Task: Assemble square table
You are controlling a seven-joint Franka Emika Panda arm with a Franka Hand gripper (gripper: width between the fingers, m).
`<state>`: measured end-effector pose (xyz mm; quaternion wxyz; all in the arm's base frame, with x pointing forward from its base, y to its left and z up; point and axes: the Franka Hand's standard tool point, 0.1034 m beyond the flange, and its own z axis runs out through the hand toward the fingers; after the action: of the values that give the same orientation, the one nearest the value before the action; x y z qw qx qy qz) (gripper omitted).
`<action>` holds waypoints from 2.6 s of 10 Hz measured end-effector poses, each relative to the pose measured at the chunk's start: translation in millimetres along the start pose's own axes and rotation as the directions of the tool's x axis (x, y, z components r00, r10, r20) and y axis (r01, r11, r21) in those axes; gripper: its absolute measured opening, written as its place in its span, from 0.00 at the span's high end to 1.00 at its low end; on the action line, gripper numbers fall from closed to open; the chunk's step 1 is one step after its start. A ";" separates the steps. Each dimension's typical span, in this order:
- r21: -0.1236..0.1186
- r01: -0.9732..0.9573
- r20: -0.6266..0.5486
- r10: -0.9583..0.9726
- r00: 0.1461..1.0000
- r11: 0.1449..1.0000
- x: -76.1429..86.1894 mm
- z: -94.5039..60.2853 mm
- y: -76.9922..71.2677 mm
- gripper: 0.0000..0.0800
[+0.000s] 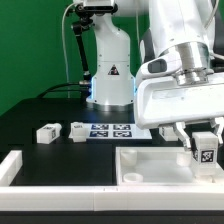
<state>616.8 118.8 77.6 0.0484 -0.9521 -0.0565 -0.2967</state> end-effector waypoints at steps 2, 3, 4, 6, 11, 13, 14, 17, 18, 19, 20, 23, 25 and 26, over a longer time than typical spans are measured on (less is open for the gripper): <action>0.001 0.002 0.007 -0.002 1.000 1.000 -0.6 0.6 0.0 0.64; 0.001 0.003 0.008 -0.003 1.000 1.000 -0.8 0.7 0.1 0.41; 0.001 0.004 0.008 -0.004 1.000 1.000 -0.9 0.7 0.1 0.26; 0.001 0.005 0.008 -0.005 1.000 1.000 -1.1 0.8 0.1 0.20; 0.001 0.008 0.048 -0.008 0.999 1.000 2.0 -2.9 3.9 0.19; 0.003 0.011 0.122 -0.011 0.992 1.000 17.1 -10.6 10.9 0.19; 0.001 0.012 0.120 -0.011 0.993 1.000 22.8 -9.7 14.4 0.19; 0.033 -0.023 0.343 0.010 0.939 0.999 19.3 -1.2 4.2 0.19; 0.040 -0.030 0.394 0.012 0.919 0.999 18.2 1.6 1.4 0.19; 0.049 -0.038 0.478 0.010 0.878 0.998 14.0 2.1 0.5 0.19; 0.056 -0.046 0.531 0.009 0.847 0.997 18.2 6.5 -0.1 0.19; 0.050 -0.072 0.584 0.029 0.811 0.996 15.6 9.3 -2.6 0.32; -0.027 -0.165 0.586 0.149 0.797 0.986 15.0 9.6 1.3 0.62; -0.078 -0.235 0.582 0.236 0.779 0.969 14.6 9.9 2.5 0.62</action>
Offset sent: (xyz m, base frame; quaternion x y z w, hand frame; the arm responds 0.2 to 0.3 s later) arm 0.0000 0.0000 0.0000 0.0000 0.0000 0.0000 1.0000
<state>634.6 118.7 77.7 0.0649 -0.9964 0.0509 0.0198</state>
